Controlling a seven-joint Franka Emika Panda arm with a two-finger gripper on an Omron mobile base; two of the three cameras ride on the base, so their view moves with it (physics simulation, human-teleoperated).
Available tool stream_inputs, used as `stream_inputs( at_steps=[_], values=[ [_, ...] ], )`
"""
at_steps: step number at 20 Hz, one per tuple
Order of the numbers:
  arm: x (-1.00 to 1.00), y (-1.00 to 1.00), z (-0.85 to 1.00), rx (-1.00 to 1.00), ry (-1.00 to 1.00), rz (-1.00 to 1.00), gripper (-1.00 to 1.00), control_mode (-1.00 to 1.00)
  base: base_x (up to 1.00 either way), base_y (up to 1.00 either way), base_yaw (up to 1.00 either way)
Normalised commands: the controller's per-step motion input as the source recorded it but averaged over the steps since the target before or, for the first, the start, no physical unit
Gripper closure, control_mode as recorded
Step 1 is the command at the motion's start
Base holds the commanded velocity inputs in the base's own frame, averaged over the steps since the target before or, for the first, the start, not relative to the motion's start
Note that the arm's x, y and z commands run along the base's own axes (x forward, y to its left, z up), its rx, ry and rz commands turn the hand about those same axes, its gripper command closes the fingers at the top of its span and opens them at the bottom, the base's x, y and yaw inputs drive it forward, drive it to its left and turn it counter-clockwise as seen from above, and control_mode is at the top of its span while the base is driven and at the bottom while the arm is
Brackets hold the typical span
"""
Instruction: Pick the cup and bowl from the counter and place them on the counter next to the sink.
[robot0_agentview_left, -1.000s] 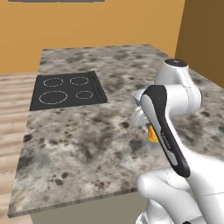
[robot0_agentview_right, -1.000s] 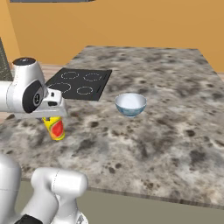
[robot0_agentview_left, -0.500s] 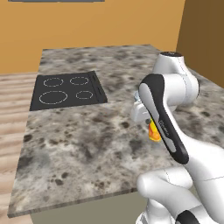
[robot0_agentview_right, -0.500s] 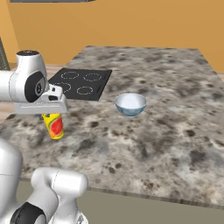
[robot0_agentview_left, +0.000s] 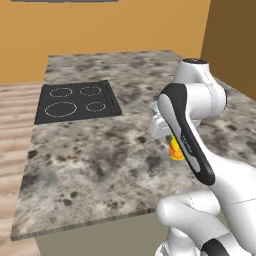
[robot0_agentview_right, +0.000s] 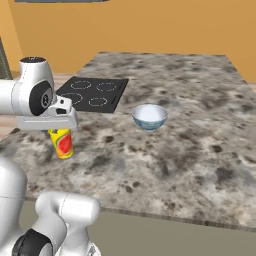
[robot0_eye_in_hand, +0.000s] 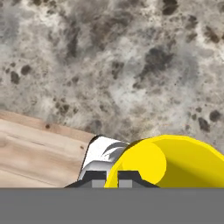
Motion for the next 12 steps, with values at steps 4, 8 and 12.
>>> stream_inputs(
  at_steps=[4,8,12],
  values=[
    [0.00,0.00,0.00,0.00,0.00,0.00,1.00,1.00,-1.00,0.00,0.00],
    [0.00,0.00,0.00,0.00,0.00,0.00,1.00,1.00,-0.41,0.46,0.31],
    [0.00,0.00,0.00,0.00,0.00,0.00,1.00,1.00,0.12,0.77,0.63]
  ],
)
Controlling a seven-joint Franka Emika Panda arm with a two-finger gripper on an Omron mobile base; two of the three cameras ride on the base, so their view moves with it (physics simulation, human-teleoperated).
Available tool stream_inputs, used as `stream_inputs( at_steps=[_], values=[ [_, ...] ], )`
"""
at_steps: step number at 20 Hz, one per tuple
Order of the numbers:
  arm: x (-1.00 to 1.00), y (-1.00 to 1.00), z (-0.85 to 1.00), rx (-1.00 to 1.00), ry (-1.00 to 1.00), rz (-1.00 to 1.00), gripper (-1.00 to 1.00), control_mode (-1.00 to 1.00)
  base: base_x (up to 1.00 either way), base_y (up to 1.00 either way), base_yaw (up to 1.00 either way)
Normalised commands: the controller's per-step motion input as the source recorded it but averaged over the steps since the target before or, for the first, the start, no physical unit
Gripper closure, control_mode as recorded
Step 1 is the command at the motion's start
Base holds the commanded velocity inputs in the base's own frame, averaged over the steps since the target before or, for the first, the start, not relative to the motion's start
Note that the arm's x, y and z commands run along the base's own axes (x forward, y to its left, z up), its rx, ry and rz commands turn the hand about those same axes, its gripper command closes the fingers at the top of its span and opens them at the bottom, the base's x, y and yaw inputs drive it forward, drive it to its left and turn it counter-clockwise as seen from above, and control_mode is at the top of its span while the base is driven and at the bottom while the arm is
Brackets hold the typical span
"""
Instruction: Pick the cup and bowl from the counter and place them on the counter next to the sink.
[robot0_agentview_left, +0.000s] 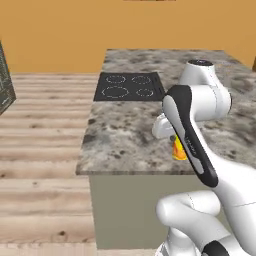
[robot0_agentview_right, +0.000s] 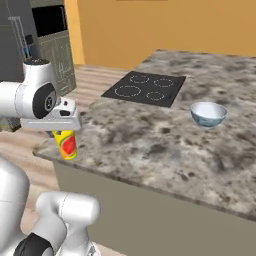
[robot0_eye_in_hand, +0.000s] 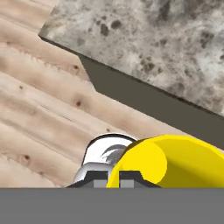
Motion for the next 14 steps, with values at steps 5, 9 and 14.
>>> stream_inputs(
  at_steps=[5,9,14],
  values=[
    [0.00,0.00,0.00,0.00,0.00,0.00,1.00,1.00,0.00,-0.15,0.81],
    [0.00,0.00,0.00,0.00,0.00,0.00,1.00,1.00,0.00,-0.31,0.73],
    [0.00,0.00,0.00,0.00,0.00,0.00,1.00,1.00,0.00,-0.21,0.72]
  ],
)
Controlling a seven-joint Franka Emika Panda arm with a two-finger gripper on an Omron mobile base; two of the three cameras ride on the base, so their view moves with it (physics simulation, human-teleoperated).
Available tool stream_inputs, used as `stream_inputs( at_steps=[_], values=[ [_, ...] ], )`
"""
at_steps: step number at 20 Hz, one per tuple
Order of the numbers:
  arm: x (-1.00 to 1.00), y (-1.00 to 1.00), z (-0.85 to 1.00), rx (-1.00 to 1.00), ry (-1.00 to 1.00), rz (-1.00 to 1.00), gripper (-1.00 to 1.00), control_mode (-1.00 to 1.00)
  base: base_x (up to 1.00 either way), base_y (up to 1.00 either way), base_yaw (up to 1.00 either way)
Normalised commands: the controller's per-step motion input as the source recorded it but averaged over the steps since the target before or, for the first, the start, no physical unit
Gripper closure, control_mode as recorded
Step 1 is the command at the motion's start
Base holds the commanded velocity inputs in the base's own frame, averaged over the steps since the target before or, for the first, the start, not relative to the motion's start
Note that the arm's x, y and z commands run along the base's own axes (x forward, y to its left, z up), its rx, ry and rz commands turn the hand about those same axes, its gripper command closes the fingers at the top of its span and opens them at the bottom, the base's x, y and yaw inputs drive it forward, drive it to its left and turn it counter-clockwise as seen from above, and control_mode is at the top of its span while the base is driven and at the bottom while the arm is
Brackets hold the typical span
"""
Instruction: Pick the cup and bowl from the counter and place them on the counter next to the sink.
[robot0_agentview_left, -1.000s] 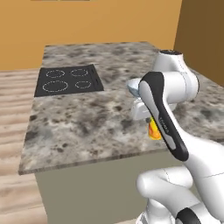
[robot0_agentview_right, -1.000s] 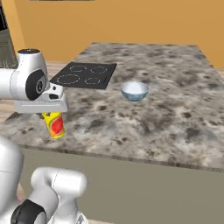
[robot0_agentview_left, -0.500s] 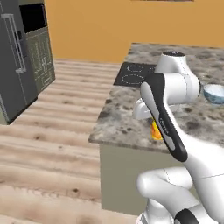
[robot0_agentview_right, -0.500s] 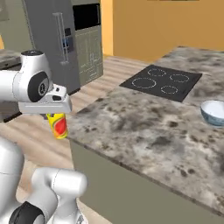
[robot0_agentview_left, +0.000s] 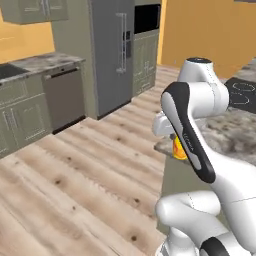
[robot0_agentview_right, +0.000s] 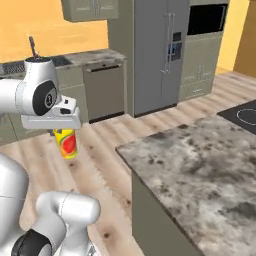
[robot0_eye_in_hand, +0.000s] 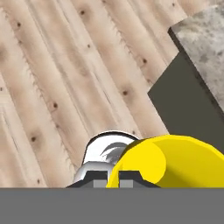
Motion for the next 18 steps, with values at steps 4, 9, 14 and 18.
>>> stream_inputs(
  at_steps=[4,9,14,18],
  values=[
    [0.00,0.00,0.00,0.00,0.00,0.00,1.00,1.00,0.06,-0.10,0.72],
    [0.00,0.00,0.00,0.00,0.00,0.00,1.00,1.00,0.68,0.03,0.45],
    [0.00,0.00,0.00,0.00,0.00,0.00,1.00,1.00,0.91,0.18,0.12],
    [0.00,0.00,0.00,0.00,0.00,0.00,1.00,1.00,1.00,0.39,0.00]
  ],
)
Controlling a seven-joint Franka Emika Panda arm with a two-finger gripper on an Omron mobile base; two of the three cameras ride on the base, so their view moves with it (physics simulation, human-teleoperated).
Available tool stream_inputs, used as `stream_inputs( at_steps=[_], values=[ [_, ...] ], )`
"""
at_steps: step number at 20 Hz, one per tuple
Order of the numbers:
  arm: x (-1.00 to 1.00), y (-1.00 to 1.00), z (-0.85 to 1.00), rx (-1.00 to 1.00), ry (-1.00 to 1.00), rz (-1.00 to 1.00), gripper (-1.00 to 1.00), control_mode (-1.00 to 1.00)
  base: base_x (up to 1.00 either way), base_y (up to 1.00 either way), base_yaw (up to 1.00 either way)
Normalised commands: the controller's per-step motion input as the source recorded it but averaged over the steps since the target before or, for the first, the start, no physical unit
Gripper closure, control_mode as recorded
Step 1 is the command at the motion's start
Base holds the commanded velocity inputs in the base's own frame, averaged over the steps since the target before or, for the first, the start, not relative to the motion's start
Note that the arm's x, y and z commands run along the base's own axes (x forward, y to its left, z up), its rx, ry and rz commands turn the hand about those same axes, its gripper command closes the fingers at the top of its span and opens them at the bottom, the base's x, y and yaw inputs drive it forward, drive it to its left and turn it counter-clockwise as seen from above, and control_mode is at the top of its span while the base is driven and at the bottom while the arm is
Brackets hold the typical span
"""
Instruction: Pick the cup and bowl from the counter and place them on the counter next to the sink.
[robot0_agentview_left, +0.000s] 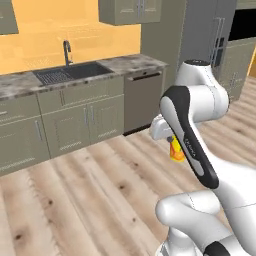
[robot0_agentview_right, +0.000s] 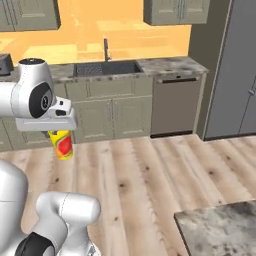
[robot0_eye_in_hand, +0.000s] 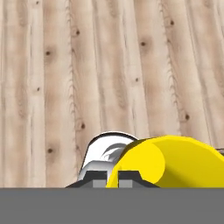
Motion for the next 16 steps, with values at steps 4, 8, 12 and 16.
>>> stream_inputs(
  at_steps=[4,8,12,16],
  values=[
    [0.00,0.00,0.00,0.00,0.00,0.00,1.00,1.00,1.00,0.41,0.00],
    [0.00,0.00,0.00,0.00,0.00,0.00,1.00,1.00,1.00,0.31,0.00],
    [0.00,0.00,0.00,0.00,0.00,0.00,1.00,1.00,0.85,0.35,0.01],
    [0.00,0.00,0.00,0.00,0.00,0.00,1.00,1.00,0.92,0.42,0.02]
  ],
)
